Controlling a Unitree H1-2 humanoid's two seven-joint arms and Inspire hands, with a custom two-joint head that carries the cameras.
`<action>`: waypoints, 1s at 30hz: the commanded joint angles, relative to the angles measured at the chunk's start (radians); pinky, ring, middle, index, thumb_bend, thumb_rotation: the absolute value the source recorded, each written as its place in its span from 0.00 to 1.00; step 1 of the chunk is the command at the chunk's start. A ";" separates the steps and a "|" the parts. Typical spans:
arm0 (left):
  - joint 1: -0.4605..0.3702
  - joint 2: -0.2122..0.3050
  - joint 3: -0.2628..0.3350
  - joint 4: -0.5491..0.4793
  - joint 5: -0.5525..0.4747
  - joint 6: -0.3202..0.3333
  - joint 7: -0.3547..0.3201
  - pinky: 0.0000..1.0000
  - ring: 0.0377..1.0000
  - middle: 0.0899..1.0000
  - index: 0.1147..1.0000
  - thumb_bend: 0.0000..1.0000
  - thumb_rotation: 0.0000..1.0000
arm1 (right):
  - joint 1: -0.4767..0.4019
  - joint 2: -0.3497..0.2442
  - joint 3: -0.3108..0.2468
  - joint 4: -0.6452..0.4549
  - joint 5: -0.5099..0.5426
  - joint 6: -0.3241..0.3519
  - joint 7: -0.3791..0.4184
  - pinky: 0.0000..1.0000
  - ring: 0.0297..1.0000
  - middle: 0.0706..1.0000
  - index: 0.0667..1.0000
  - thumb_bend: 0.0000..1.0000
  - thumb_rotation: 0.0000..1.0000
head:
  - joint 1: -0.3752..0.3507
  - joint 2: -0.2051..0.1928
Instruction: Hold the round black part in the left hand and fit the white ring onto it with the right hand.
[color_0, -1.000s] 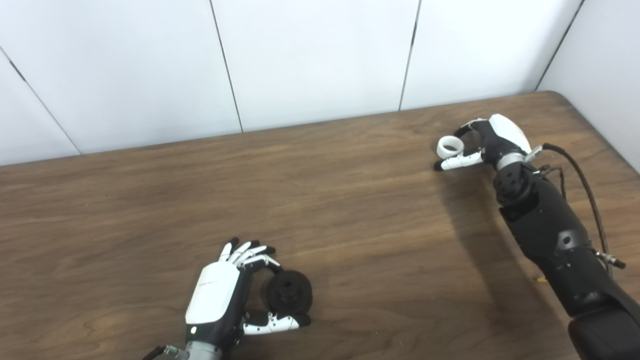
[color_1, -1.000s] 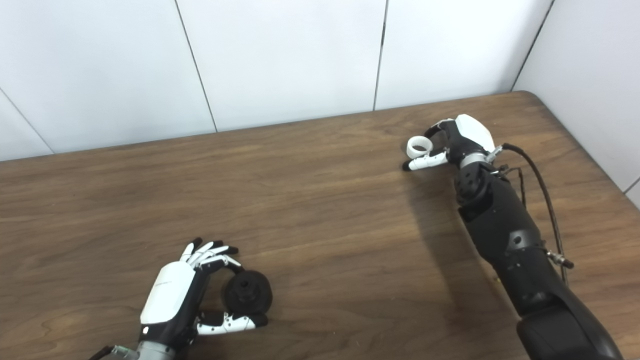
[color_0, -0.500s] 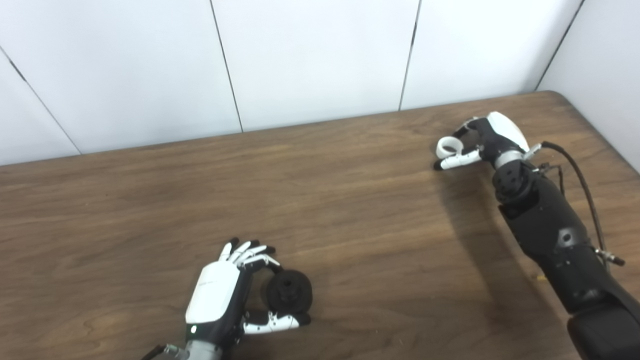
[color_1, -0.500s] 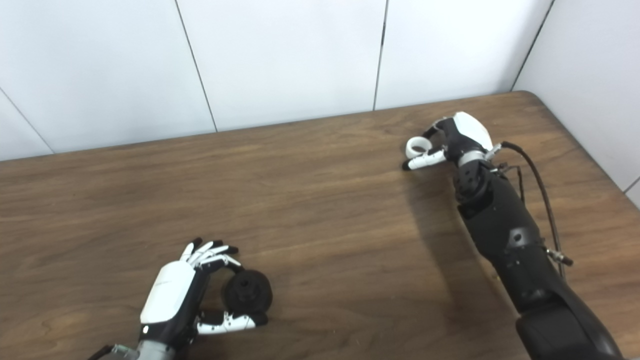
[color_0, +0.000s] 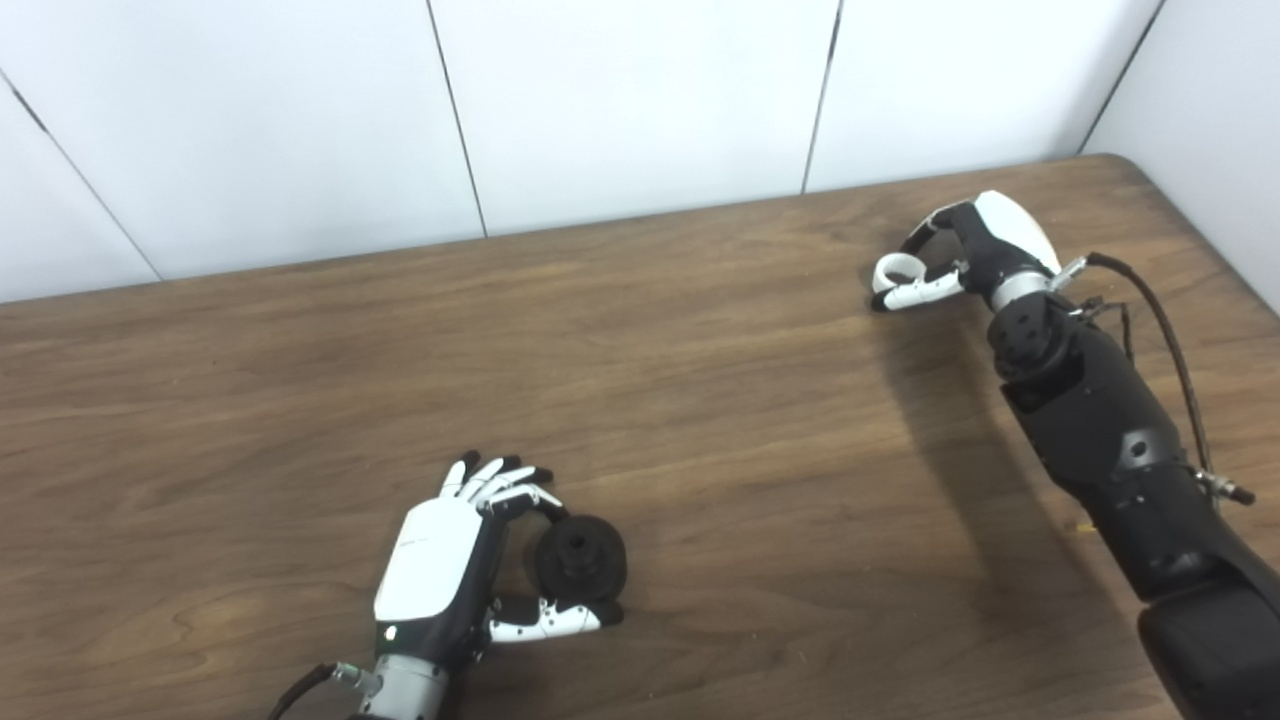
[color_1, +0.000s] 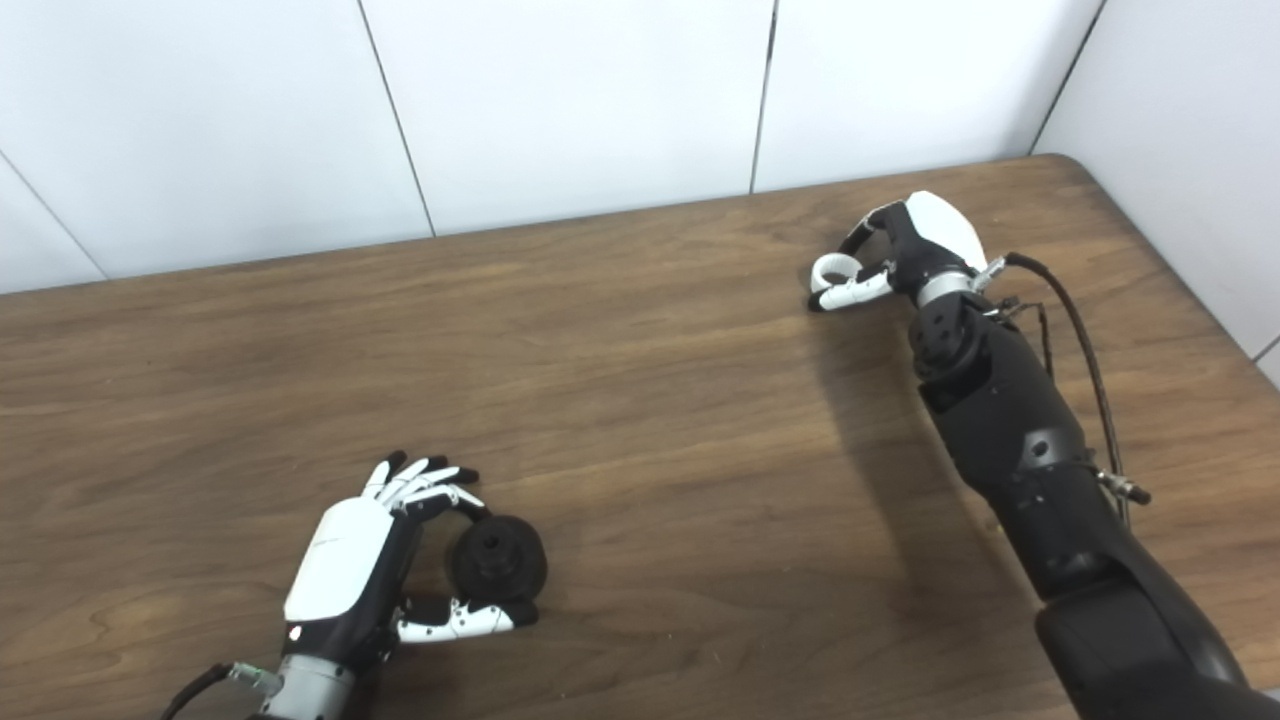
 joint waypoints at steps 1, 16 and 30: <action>0.007 0.010 -0.005 -0.012 0.015 -0.001 -0.019 1.00 0.89 0.78 0.42 0.52 0.05 | -0.006 -0.035 -0.001 -0.017 -0.013 -0.011 -0.016 1.00 0.97 0.83 0.45 0.52 0.13 | 0.000 0.001; 0.003 -0.002 -0.013 -0.013 0.026 0.007 -0.027 1.00 0.89 0.78 0.42 0.52 0.05 | 0.051 -0.044 0.039 -0.190 -0.018 -0.033 0.036 1.00 0.96 0.84 0.45 0.52 0.14 | 0.024 0.000; 0.003 -0.027 -0.032 -0.014 0.058 0.033 -0.034 1.00 0.90 0.78 0.42 0.52 0.05 | 0.140 0.024 0.129 -0.524 -0.046 0.031 0.210 1.00 0.96 0.84 0.45 0.52 0.14 | 0.072 0.003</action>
